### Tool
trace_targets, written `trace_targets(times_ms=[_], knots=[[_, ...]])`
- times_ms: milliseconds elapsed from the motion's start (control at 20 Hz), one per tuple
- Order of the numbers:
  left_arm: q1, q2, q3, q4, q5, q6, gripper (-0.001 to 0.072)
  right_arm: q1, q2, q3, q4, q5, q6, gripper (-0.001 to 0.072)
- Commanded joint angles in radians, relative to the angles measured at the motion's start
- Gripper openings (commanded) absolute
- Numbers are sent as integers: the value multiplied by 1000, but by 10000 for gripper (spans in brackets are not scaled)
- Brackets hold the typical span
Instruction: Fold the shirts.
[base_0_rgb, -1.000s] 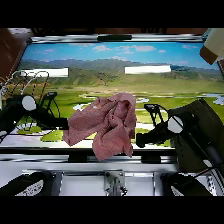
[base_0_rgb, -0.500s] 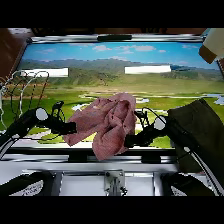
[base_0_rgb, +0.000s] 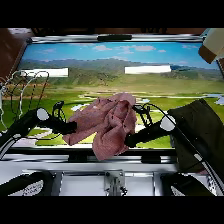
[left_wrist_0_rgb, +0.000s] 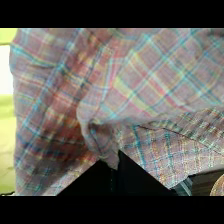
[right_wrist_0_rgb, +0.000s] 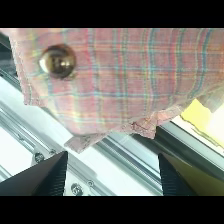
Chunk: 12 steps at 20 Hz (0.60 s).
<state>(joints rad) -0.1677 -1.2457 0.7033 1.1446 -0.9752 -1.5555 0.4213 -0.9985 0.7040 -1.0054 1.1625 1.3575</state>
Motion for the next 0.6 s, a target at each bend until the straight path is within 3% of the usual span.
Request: trace_targets(times_ms=[0,150,350,400,450,500,550], knots=[[-1,-1,0,-1,-3,0,30,1,0,-11,35,-51,-20,686],[-1,-1,0,-2,-5,0,30,4,-108,-10,142,-145,-80,686],[-1,0,0,-2,-5,0,30,105,-285,-10,164,-182,-79,683],[-1,4,1,-1,-5,0,30,131,-312,-9,166,-205,-72,505],[0,11,10,0,-20,0,29,144,-320,-9,166,-228,-52,119],[-1,27,26,0,-23,6,29,142,-314,0,162,-246,-26,50],[-1,52,52,2,-23,37,28,128,-301,24,150,-243,-30,53]])
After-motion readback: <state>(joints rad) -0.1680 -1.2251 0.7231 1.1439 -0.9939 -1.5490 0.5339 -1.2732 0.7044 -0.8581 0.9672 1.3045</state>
